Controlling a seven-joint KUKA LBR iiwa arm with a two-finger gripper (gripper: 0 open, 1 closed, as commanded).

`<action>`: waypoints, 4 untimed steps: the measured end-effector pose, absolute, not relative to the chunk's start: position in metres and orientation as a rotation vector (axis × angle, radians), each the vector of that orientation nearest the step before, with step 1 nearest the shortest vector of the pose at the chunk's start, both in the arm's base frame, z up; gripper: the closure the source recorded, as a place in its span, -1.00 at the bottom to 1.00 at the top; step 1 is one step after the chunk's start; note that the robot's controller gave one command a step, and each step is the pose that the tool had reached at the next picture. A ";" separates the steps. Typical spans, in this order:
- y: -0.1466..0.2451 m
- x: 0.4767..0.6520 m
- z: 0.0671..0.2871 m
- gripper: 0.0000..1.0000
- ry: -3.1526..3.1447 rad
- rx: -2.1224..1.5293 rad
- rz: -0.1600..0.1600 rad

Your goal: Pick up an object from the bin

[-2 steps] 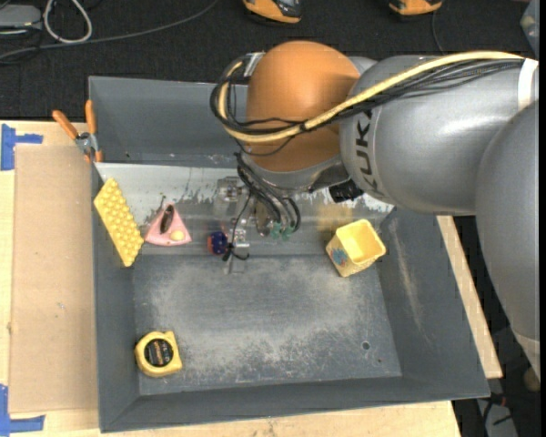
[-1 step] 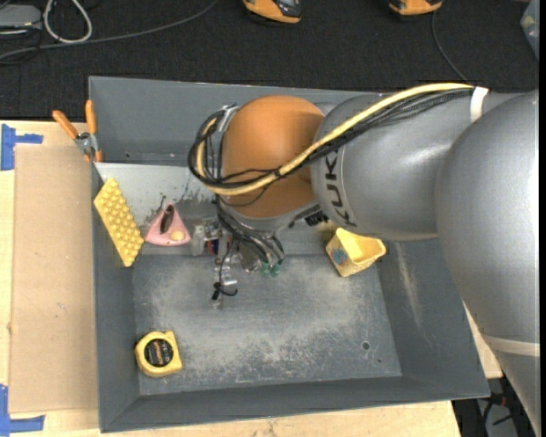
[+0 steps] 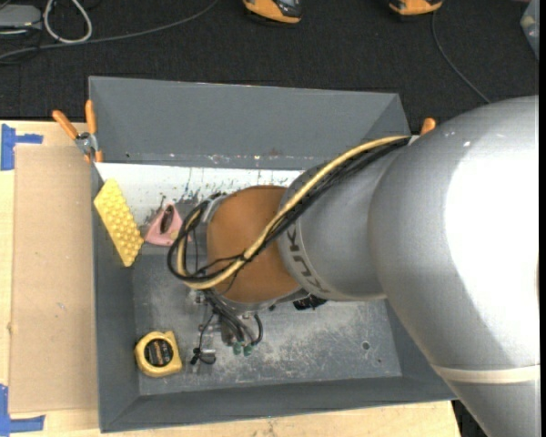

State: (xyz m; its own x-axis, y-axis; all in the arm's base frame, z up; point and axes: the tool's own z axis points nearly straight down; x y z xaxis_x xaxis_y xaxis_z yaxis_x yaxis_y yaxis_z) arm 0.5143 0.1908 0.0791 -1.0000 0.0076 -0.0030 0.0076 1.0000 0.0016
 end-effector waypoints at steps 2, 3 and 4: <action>0.245 0.471 0.101 -1.00 3.093 -0.573 0.001; 0.246 0.480 0.073 1.00 2.915 -1.120 0.006; 0.245 0.480 0.073 1.00 2.916 -1.117 0.007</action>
Offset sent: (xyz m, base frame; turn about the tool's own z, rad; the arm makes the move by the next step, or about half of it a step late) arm -0.0442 0.0534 0.0209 -0.3751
